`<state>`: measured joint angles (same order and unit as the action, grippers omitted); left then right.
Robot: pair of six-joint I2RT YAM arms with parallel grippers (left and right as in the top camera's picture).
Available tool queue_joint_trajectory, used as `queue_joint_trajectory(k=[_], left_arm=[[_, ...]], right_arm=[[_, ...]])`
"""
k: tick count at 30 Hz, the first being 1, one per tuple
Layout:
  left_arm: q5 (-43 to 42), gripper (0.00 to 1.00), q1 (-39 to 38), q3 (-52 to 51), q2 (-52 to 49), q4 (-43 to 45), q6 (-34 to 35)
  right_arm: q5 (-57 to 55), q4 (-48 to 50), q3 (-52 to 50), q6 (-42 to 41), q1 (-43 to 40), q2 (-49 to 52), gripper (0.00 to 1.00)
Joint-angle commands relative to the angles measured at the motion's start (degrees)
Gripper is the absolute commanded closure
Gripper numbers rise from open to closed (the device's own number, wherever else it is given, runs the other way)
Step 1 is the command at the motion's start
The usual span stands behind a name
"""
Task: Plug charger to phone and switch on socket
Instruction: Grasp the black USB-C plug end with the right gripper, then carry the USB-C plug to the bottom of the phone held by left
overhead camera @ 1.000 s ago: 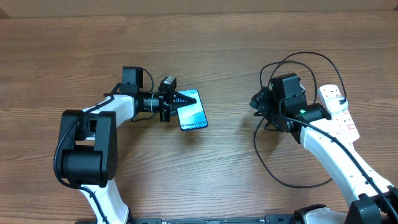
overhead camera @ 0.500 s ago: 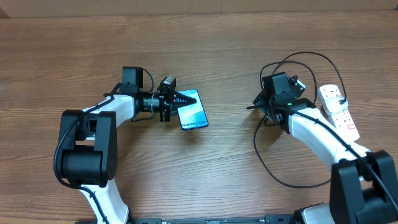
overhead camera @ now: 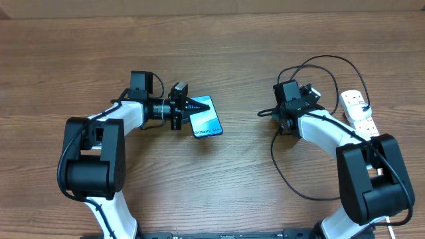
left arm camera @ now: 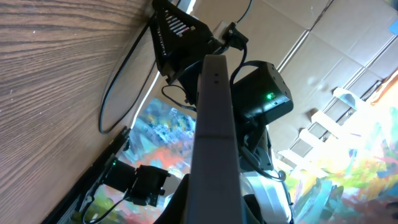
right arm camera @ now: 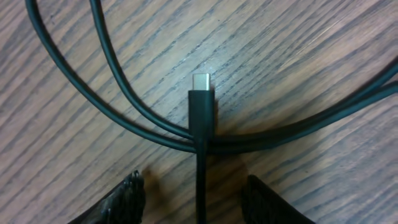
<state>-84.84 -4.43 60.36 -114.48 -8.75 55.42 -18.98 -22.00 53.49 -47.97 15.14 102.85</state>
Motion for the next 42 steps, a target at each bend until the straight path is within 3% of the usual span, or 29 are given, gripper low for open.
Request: queue_joint_trajectory(k=[1,4,9,13,18,28,33,38,42], left_arm=[[-1.8,0.96,-0.1,0.8,0.1,0.0,0.8],[-1.8,0.96,-0.1,0.8,0.1,0.0,0.8],[-2.7,0.96,-0.1,0.8,0.1,0.0,1.4],[-3.3,0.96,-0.1,0.8,0.1,0.0,2.5],[-5.4,0.96,0.2,0.8,0.1,0.5,2.4],[-5.8,0.96,3.2,0.9,0.1,22.6,5.0],[-5.8,0.96,6.0,0.9,0.1,33.4,10.6],[-5.7,0.96,6.7,0.9,0.1,36.5,12.7],[-5.7,0.96,5.8,0.9,0.1,37.2,12.7]], right_arm=[[-0.5,-0.3,0.5,0.1,0.2,1.0,0.53],[-0.3,-0.3,0.5,0.1,0.1,1.0,0.73],[1.9,-0.4,0.5,0.1,0.1,1.0,0.96],[3.2,-0.1,0.6,0.3,0.1,1.0,0.96],[7.5,-1.7,3.7,8.5,0.1,0.7,0.96],[29.6,-33.1,22.9,24.3,0.2,-8.6,0.96],[44.9,-47.4,24.1,33.4,0.3,-16.0,0.96],[48.7,-57.3,23.7,39.1,3.2,-19.5,0.96],[48.6,-58.0,23.7,39.5,9.6,-19.8,0.96]])
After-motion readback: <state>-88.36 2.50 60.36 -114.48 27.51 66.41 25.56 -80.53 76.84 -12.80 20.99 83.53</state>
